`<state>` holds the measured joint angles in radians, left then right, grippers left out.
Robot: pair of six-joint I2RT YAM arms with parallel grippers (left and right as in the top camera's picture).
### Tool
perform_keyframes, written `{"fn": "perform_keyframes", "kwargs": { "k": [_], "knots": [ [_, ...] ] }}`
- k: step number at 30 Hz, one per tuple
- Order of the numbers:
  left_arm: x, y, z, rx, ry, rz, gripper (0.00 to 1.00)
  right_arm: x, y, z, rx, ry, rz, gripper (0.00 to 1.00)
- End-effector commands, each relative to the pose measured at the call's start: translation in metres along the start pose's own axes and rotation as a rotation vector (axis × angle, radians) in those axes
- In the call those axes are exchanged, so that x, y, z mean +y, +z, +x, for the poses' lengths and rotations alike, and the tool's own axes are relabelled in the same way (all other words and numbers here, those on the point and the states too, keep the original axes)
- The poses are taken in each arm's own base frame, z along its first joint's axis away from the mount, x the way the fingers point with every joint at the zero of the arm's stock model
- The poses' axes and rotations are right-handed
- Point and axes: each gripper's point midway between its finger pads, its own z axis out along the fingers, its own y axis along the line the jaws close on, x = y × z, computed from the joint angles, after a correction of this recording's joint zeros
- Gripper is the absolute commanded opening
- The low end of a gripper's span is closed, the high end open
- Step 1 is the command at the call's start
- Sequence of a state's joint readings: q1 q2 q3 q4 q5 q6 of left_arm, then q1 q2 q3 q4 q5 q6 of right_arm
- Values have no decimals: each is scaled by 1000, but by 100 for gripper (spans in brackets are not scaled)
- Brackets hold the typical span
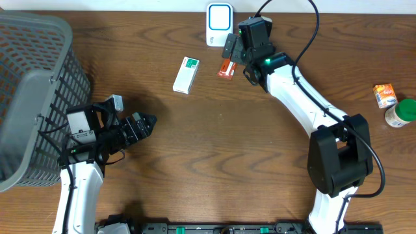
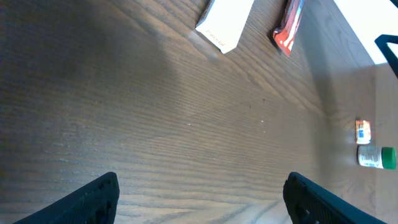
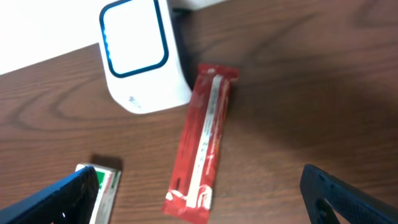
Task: Scan the item barcode
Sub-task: 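Lift the bar and carry it up toward the white scanner, then hold the bar's barcode side in front of the scanner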
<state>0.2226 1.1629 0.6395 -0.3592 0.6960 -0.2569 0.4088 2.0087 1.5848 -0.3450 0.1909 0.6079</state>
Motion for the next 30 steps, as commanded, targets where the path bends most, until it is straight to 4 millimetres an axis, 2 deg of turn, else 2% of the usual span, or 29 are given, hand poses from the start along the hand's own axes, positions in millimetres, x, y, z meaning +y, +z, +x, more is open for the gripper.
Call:
{"fn": "perform_keyframes", "kwargs": {
  "k": [1,6,11,14,22,30],
  "knots": [
    [2,-2,-3,-17,21,-13,86,13,2,10,54,61,-56,99],
    [2,-2,-3,-16,21,-13,86,2,35,43,209,206,-102,99],
    [2,-2,-3,-16,21,-14,86,-16,59,66,283,238,-73,99],
    [2,-2,-3,-16,21,-13,86,-17,63,72,290,235,-66,99],
    [2,-2,-3,-16,21,-14,86,-24,67,69,259,230,-28,99],
    [2,-2,-3,-17,21,-13,86,-24,94,89,282,139,-19,99]
  ]
}}
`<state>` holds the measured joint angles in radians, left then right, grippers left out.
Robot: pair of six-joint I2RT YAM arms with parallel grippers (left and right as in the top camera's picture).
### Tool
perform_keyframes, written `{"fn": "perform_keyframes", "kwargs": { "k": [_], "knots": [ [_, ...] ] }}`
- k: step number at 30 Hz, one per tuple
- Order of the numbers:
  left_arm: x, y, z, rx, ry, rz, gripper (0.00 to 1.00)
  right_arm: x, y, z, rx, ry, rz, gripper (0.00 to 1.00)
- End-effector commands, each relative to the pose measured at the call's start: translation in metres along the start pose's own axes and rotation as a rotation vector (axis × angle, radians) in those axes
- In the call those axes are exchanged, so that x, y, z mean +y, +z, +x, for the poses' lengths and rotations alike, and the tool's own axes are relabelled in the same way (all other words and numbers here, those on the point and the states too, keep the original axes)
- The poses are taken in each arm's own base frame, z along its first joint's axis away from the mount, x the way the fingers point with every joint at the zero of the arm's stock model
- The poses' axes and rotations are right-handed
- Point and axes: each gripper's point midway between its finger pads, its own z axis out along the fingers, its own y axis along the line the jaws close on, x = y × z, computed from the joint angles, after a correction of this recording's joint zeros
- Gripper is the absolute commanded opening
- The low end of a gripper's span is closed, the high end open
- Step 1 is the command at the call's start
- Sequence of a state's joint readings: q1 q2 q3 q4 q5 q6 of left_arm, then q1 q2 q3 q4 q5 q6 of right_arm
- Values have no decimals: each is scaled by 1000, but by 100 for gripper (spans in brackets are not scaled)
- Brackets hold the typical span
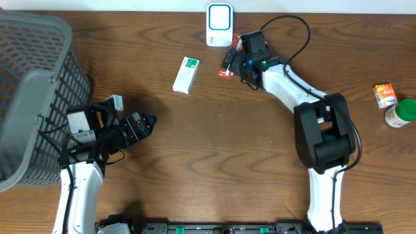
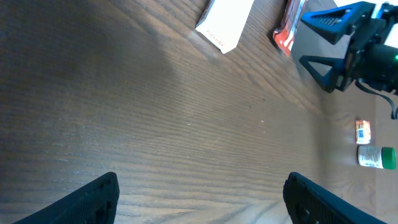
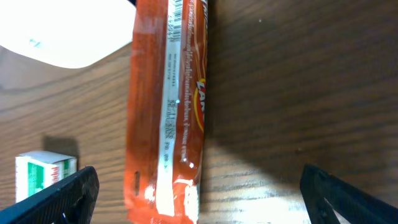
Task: Scan the item barcode
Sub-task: 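Hold the bar's barcode side in front of the scanner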
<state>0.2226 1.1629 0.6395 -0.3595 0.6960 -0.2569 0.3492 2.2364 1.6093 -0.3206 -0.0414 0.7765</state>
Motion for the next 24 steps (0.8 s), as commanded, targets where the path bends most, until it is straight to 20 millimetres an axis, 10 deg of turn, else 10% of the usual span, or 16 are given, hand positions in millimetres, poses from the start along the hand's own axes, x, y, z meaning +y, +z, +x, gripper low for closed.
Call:
{"fn": "perform_keyframes", "kwargs": {
  "k": [1,16,19,24],
  "knots": [
    [2,-2,-3,-16,21,-13,86,-2,23,13,31,-73,34,99],
    [2,-2,-3,-16,21,-13,86,-24,52,66,42,-272,330,88],
    [2,-2,-3,-17,21,-13,86,-34,60,64,33,-264,347,75],
    [2,-2,-3,-17,21,-13,86,-34,69,46,-22,-232,312,88]
  ]
}}
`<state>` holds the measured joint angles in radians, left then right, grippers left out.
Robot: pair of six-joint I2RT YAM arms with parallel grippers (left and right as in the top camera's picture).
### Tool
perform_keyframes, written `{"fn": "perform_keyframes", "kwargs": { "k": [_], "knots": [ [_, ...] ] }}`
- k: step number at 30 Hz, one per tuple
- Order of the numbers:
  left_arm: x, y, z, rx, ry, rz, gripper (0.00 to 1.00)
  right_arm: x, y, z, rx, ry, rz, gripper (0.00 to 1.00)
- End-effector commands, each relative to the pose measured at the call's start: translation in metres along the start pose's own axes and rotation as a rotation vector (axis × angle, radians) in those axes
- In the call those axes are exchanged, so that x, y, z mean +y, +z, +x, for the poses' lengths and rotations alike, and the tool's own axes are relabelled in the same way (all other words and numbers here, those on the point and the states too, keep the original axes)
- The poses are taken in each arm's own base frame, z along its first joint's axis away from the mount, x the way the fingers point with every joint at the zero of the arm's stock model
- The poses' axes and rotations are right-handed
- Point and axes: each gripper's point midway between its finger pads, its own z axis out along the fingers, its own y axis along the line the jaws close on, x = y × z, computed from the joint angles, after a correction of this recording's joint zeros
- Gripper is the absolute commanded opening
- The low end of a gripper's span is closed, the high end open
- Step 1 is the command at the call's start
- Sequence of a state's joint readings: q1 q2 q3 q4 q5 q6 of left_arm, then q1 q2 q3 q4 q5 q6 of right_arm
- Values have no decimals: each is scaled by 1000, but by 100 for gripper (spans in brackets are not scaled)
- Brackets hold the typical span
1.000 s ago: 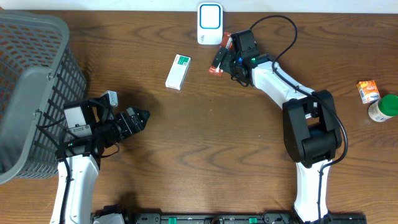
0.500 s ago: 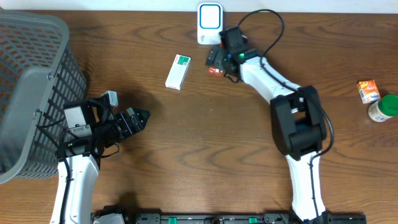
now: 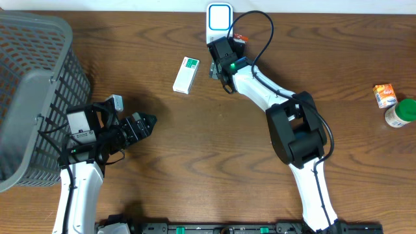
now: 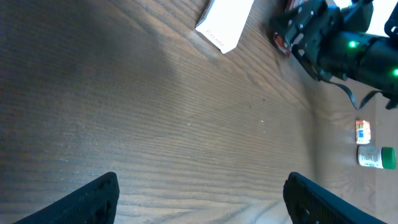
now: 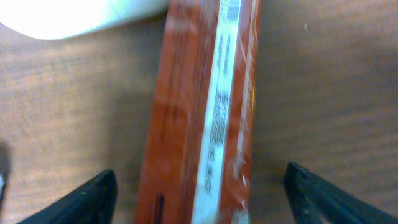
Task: Scan the item barcode
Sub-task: 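Hold the bar's barcode side in front of the scanner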
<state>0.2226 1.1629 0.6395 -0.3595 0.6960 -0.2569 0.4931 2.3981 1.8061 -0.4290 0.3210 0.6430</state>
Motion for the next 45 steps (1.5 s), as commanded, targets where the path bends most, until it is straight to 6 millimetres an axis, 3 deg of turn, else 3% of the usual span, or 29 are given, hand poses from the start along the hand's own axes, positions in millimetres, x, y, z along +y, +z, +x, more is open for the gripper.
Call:
{"fn": "perform_keyframes", "kwargs": {
  "k": [1,5,7,15,19,24,30,39,45],
  "knots": [
    [2,-2,-3,-17,21,-13,86,-27,44,44,118,17,40,89],
    [2,-2,-3,-17,21,-13,86,-23,45,37,92,27,22,91],
    [2,-2,-3,-17,21,-13,86,-22,46,36,85,30,16,87],
    [2,-2,-3,-17,21,-13,86,-24,53,49,117,12,24,38],
    [2,-2,-3,-17,21,-13,86,-27,53,53,136,0,35,27],
    [2,-2,-3,-17,21,-13,86,-13,46,55,175,-65,-41,14],
    [2,-2,-3,-17,21,-13,86,-8,13,38,186,-77,-71,1],
    [2,-2,-3,-17,21,-13,86,48,-80,24,343,-45,-455,6],
    [2,-2,-3,-17,21,-13,86,51,-115,20,400,-5,-516,3]
  ]
}}
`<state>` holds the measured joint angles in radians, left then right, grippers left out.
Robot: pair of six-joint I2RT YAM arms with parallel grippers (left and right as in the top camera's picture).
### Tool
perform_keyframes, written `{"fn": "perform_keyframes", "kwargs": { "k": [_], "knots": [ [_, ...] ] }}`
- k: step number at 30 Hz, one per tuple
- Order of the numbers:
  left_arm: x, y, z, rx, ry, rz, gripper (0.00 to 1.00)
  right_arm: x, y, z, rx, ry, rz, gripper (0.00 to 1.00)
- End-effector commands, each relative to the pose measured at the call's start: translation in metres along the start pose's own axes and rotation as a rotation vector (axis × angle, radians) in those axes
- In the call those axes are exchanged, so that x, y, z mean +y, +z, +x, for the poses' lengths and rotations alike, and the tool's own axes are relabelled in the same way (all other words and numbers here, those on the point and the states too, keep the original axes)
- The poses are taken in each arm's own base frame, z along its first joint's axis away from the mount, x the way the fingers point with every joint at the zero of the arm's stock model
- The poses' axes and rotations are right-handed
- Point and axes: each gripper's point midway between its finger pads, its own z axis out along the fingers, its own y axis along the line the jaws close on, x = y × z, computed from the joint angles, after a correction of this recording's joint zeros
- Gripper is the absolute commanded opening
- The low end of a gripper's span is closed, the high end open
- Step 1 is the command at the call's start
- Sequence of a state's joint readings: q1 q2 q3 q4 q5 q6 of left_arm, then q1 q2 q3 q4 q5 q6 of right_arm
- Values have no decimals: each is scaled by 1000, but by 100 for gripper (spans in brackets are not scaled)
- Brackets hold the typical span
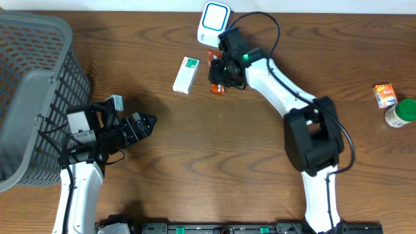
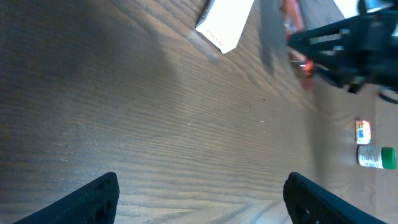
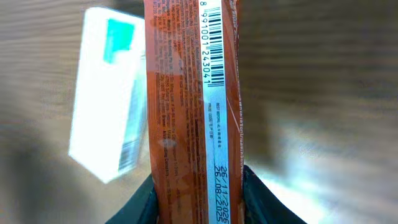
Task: Scan the item barcode
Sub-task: 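Hold the bar's barcode side in front of the scanner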
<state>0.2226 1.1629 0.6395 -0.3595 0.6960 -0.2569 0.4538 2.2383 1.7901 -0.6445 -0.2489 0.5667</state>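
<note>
A long red snack packet (image 3: 193, 106) with a white strip stands up between the jaws of my right gripper (image 3: 199, 194), which is shut on its lower end. The barcode (image 3: 212, 43) near its top faces the wrist camera. From overhead the right gripper (image 1: 221, 69) holds the packet (image 1: 216, 86) just below and left of the white scanner (image 1: 213, 18), which sits tilted at the table's back edge. My left gripper (image 1: 144, 123) rests open near the basket, its fingers (image 2: 93, 199) wide apart over bare wood.
A white and green box (image 1: 186, 75) lies just left of the held packet. A grey mesh basket (image 1: 29, 91) fills the left side. An orange carton (image 1: 384, 95) and a green-lidded bottle (image 1: 400, 112) stand at the far right edge.
My right gripper was open over the packet lying flat beside the scanner. Now it is shut on the packet, holding it off the table nearer the white box. The scanner looks tilted.
My right gripper first hung open above the packet beside the scanner. It then stood lower over the packet, then close with its fingers either side. Now it holds the packet, barcode showing. The left arm has stayed still throughout.
</note>
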Motion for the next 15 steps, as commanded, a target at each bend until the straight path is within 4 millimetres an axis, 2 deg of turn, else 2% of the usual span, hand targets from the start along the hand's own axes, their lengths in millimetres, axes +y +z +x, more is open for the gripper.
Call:
{"fn": "perform_keyframes", "kwargs": {
  "k": [1,4,9,15],
  "knots": [
    [2,-2,-3,-17,21,-13,86,25,-32,0,19,20,-115,3],
    [2,-2,-3,-17,21,-13,86,37,-40,-4,17,9,-182,8],
    [2,-2,-3,-17,21,-13,86,58,-51,-22,18,59,-378,11],
    [2,-2,-3,-17,21,-13,86,61,-53,-49,1,149,-530,16]
  ]
}}
